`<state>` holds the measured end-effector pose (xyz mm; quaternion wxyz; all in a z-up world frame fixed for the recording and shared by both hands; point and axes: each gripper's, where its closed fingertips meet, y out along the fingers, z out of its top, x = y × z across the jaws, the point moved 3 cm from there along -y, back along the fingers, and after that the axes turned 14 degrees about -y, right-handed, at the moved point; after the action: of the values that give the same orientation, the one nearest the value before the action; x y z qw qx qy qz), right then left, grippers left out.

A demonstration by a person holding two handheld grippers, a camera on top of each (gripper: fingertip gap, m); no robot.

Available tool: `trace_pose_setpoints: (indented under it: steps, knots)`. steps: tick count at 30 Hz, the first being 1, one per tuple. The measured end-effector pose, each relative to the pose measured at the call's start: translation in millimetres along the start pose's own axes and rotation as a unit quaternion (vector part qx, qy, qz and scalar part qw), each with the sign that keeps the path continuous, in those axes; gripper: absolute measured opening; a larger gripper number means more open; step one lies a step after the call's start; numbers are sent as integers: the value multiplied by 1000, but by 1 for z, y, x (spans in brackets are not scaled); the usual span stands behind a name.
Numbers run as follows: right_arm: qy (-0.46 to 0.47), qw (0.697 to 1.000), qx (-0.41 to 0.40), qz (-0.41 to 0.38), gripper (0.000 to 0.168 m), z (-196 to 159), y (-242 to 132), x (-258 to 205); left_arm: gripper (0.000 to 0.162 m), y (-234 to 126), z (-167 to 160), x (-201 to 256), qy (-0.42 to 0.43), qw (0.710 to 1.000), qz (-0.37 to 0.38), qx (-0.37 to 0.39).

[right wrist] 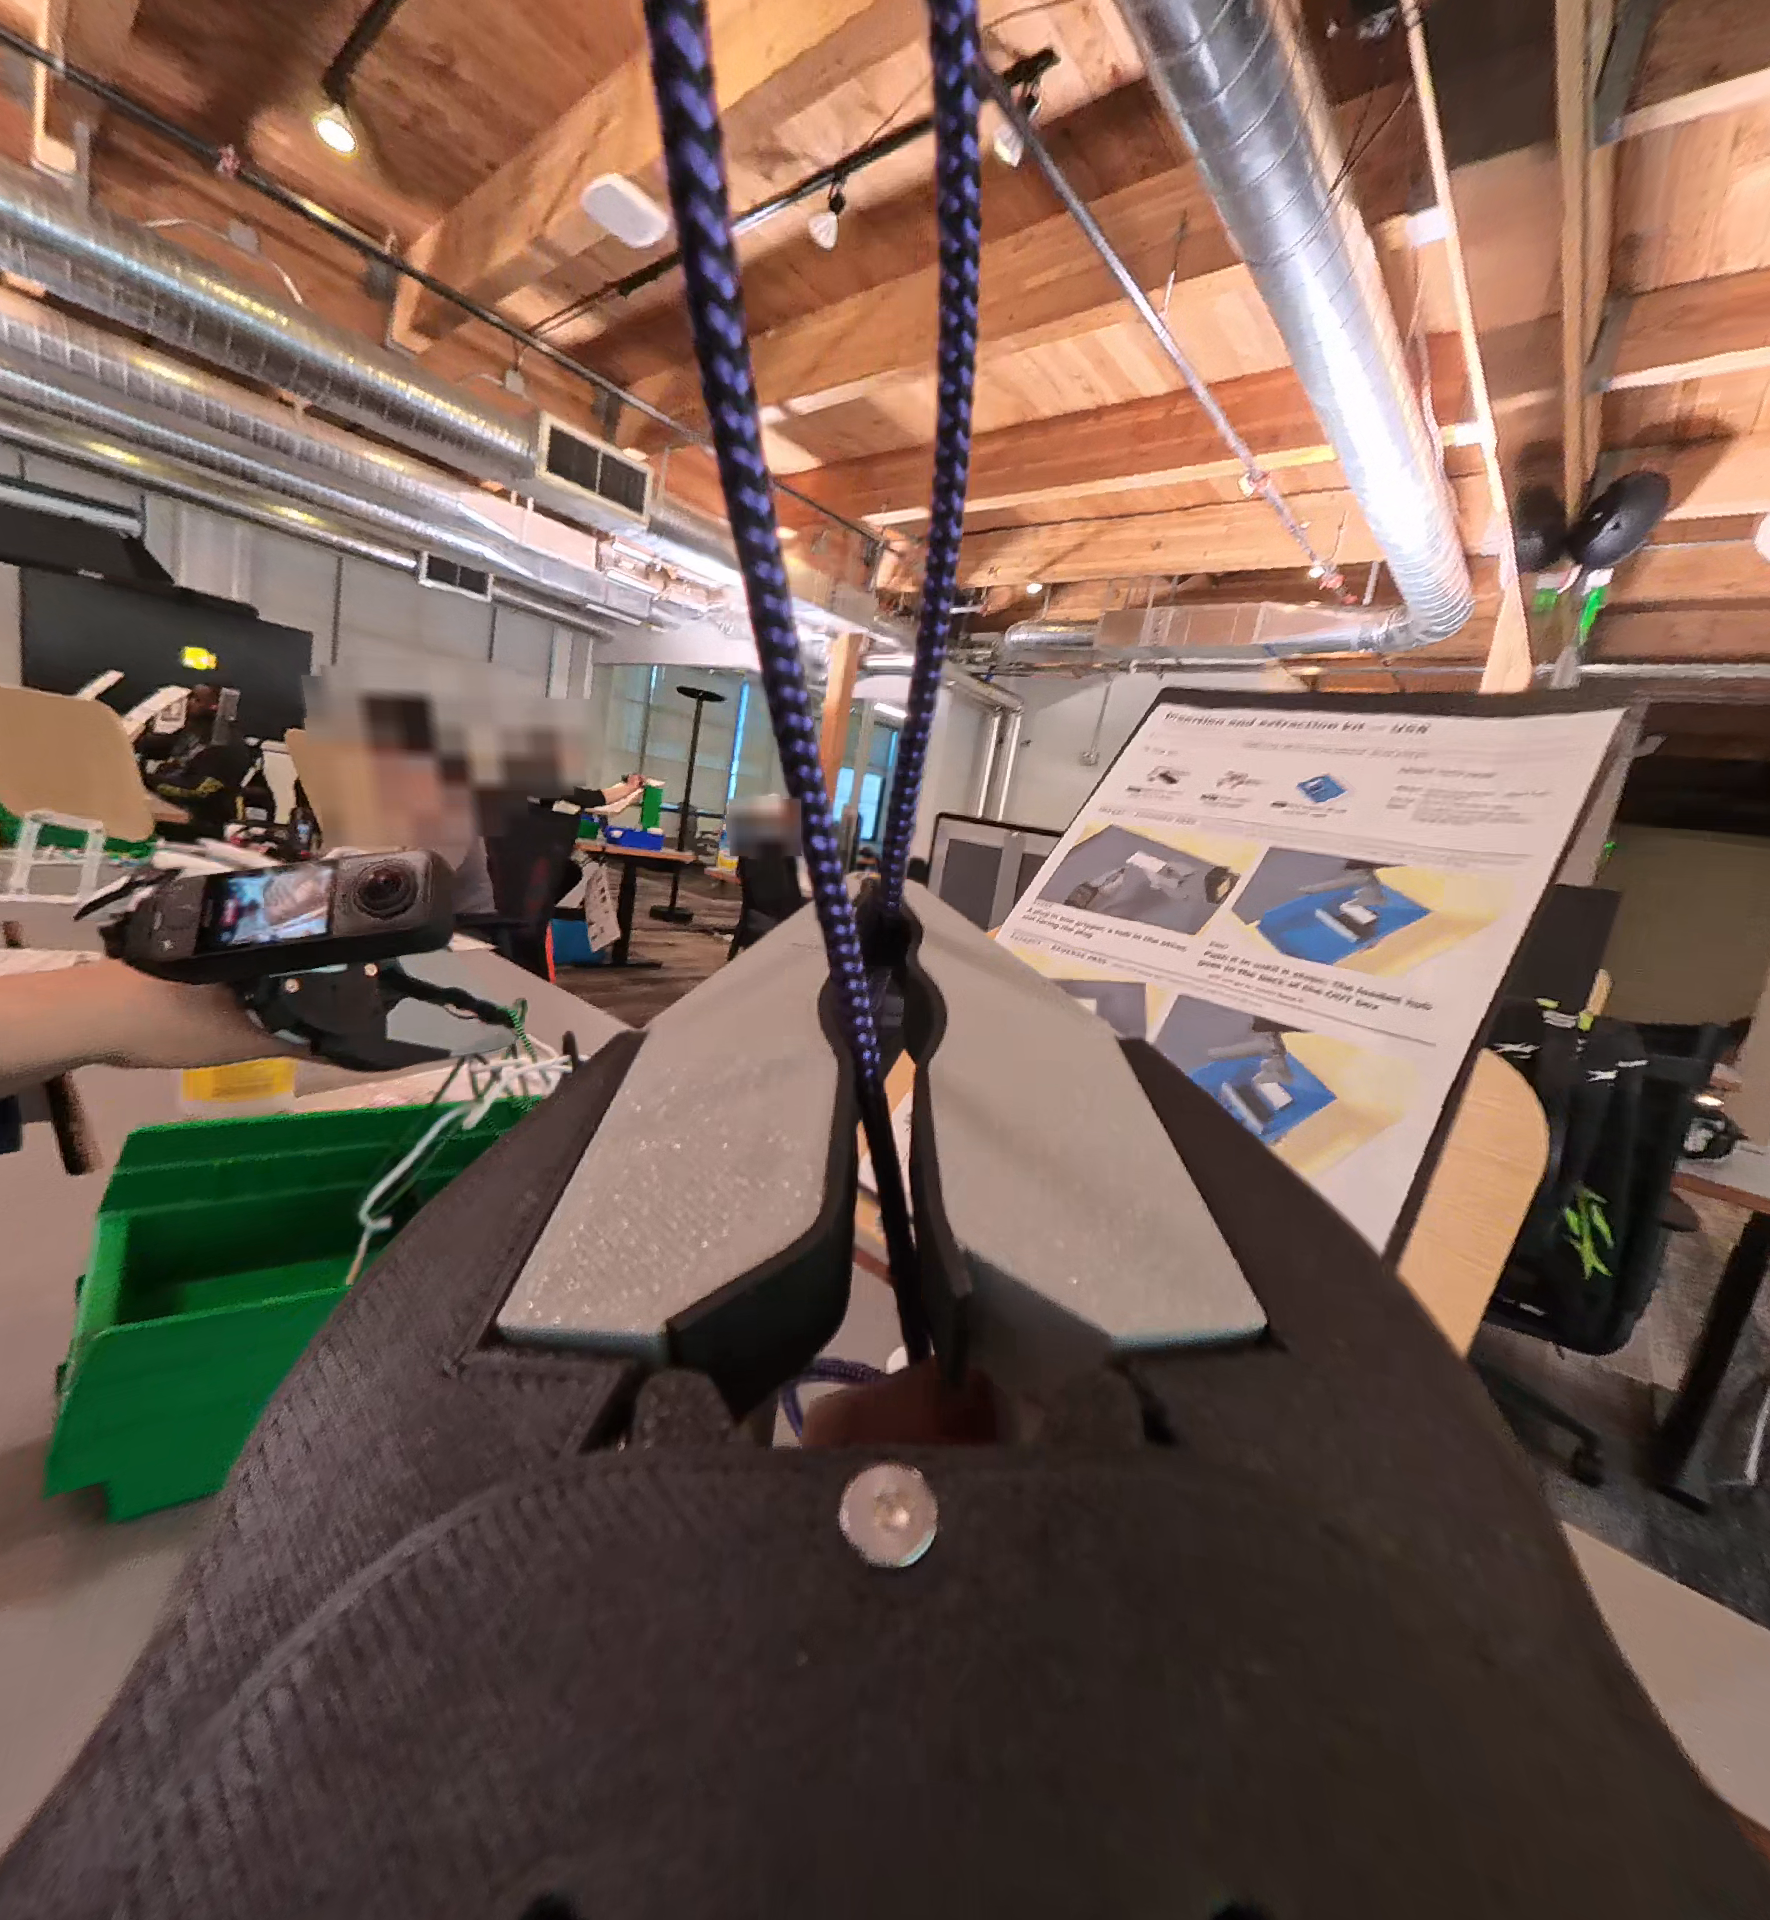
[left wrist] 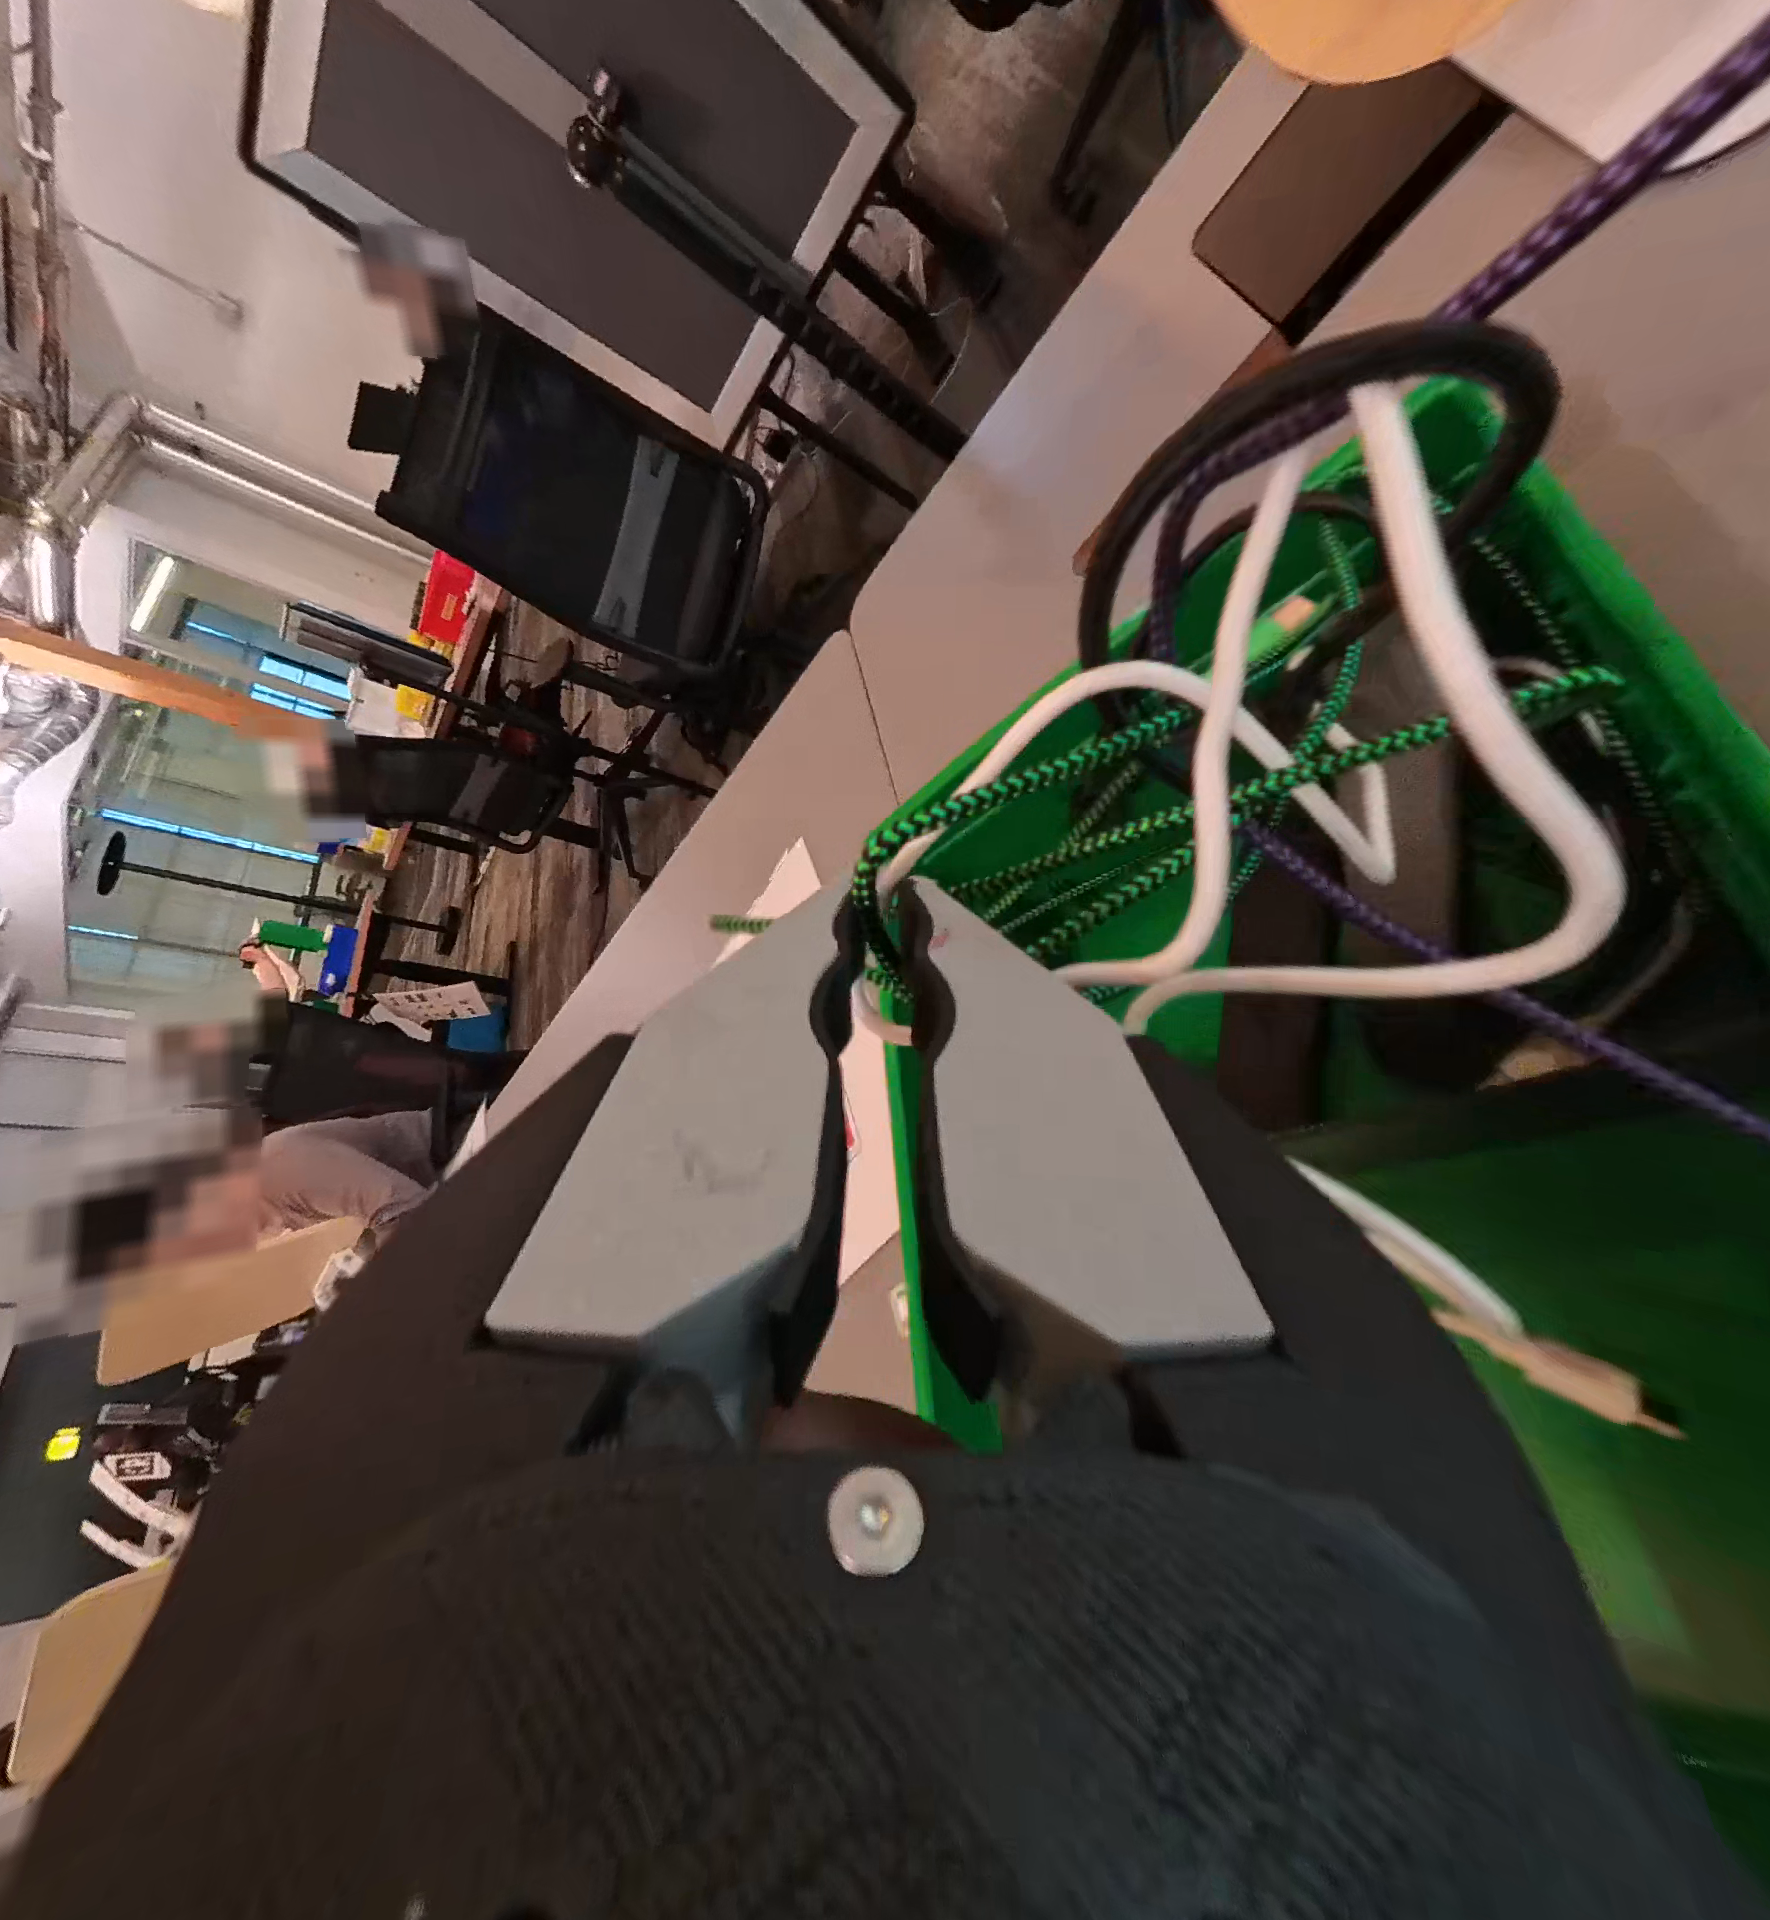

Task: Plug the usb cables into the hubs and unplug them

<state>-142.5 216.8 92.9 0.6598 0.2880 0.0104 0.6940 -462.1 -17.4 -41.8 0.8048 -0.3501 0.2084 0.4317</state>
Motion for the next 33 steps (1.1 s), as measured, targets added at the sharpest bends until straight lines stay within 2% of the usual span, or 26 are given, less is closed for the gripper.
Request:
trace_pose_setpoints:
  steps: [3,10,13,18,21,23,24,28,33]
  knots:
    - [-7,1000,12,-23,0,9,-3,9,2,7,-5,-19,-8,999,34,-11]
    - [0,995,52,-85,0,31,-26,39,1,30,-12,-34,-45,998,41,-33]
    - [0,994,44,-96,0,24,-35,47,0,37,-13,-15,-63,997,-10,-31]
    - [0,992,12,-122,0,-1,-44,57,2,35,-12,10,-65,997,-47,-19]
    - [9,991,11,-134,0,-9,-52,66,25,27,-14,15,-72,994,-76,-20]
    - [20,992,9,-124,0,-12,-54,66,50,17,-14,18,-87,988,-125,-24]
    - [19,992,7,-121,0,-14,-54,66,59,10,-10,19,-93,984,-148,-20]
    - [21,993,15,-112,0,-9,-54,65,59,-28,23,27,-82,973,-210,51]
    - [30,994,29,-101,0,-1,-54,61,56,-53,75,90,-21,956,-274,103]
